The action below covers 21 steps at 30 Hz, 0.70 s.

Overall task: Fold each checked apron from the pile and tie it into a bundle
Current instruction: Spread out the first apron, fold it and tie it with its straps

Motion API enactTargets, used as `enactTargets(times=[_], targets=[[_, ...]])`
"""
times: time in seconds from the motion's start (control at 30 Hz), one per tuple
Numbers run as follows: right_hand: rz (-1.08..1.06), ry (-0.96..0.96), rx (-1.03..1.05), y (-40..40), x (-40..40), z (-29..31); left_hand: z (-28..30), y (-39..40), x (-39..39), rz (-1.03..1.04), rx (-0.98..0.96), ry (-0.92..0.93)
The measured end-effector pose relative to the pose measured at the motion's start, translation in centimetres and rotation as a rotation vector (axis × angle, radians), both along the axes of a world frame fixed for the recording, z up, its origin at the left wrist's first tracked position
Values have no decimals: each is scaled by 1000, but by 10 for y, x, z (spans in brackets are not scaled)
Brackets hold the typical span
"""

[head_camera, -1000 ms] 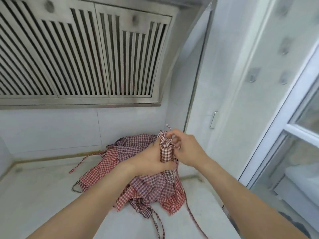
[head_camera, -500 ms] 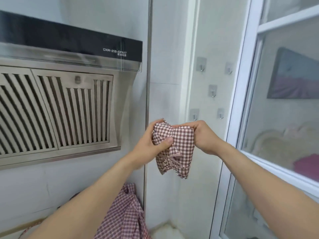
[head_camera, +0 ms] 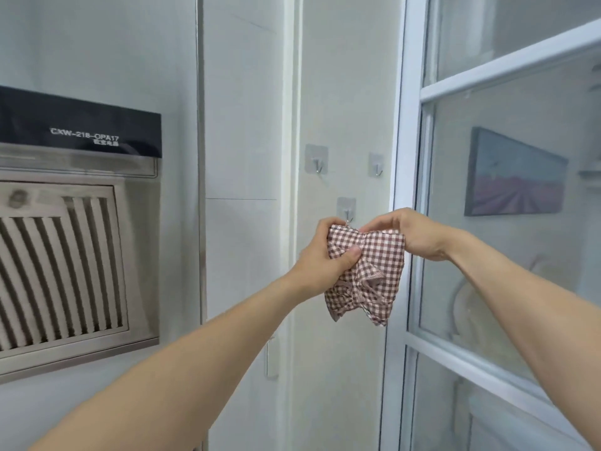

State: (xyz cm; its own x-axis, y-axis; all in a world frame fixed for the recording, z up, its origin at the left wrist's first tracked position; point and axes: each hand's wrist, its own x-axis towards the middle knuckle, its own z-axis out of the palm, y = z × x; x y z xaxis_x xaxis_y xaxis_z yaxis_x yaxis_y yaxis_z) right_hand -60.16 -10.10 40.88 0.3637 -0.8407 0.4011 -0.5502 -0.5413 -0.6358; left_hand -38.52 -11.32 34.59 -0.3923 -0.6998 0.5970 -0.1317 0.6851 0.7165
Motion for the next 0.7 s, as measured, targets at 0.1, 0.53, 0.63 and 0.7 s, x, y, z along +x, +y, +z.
enactTargets(times=[0.1,0.53,0.63,0.7], targets=[[31,7,37,-20,-9,10,3,-16,-14,65,-65,20],[-52,-95,-202,-97,-16,22,35,-69,-31,343,-266,-145],[-61,-104,-177,-112,-20,26,37,-75,-38,400,-284,-171],[-51,-86,-161,-122,-20,29,39,-78,-41,473,-340,-223]])
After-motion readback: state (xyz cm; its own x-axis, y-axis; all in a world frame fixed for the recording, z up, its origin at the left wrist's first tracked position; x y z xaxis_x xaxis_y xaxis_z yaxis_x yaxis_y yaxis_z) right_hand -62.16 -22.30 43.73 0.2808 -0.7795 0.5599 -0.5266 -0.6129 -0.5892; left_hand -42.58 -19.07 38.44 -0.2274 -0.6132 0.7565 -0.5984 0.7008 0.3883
